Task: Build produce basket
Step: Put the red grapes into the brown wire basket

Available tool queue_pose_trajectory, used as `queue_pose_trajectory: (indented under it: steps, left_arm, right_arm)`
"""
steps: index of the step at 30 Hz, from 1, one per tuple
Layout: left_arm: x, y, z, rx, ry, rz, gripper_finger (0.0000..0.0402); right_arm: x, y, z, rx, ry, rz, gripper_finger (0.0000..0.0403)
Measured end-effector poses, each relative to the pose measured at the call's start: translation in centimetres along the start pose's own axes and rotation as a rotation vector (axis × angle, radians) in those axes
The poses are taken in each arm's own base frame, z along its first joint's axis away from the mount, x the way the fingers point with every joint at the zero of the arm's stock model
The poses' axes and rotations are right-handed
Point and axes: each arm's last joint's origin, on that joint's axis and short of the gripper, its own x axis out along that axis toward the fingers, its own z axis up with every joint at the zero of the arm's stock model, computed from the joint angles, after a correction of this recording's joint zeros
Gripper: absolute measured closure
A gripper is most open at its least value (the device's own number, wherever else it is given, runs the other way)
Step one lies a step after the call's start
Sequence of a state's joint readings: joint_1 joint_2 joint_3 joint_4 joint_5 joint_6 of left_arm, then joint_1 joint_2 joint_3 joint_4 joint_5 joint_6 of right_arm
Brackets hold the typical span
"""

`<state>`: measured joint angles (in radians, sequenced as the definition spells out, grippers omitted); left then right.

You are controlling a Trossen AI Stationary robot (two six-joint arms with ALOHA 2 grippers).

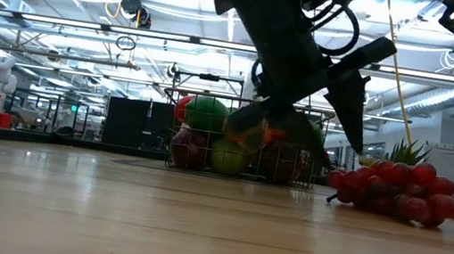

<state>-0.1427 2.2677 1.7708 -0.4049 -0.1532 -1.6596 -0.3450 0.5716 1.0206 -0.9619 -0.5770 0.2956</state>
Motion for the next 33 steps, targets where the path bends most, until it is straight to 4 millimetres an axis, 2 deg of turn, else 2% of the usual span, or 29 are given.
queue_pose_trajectory:
  steps: [6, 11, 16, 26, 29, 33]
  left_arm:
    - [1.3, 0.9, -0.4, -0.019, -0.022, 0.028, 0.0221]
    - [1.2, 0.3, -1.4, -0.003, -0.003, -0.045, 0.023]
    - [0.8, -0.3, -3.2, 0.028, 0.036, -0.126, 0.0251]
    - [-1.1, -2.7, -7.8, 0.111, 0.149, -0.456, 0.0305]
    - [-2.0, -3.0, -8.2, 0.147, 0.132, -0.477, 0.0315]
    - [-3.3, -3.2, -7.8, 0.249, 0.094, -0.439, 0.0325]
  right_arm:
    - [0.0, 0.0, 0.0, -0.003, -0.003, 0.001, 0.017]
    - [0.0, 0.0, 0.0, 0.003, -0.003, 0.001, 0.017]
    - [0.0, 0.0, 0.1, 0.002, -0.006, 0.002, 0.017]
    - [0.0, 0.0, 0.1, -0.006, -0.006, 0.002, 0.017]
    - [0.0, 0.0, 0.1, -0.008, -0.006, 0.002, 0.017]
    - [0.0, 0.0, 0.1, -0.005, -0.005, 0.005, 0.017]
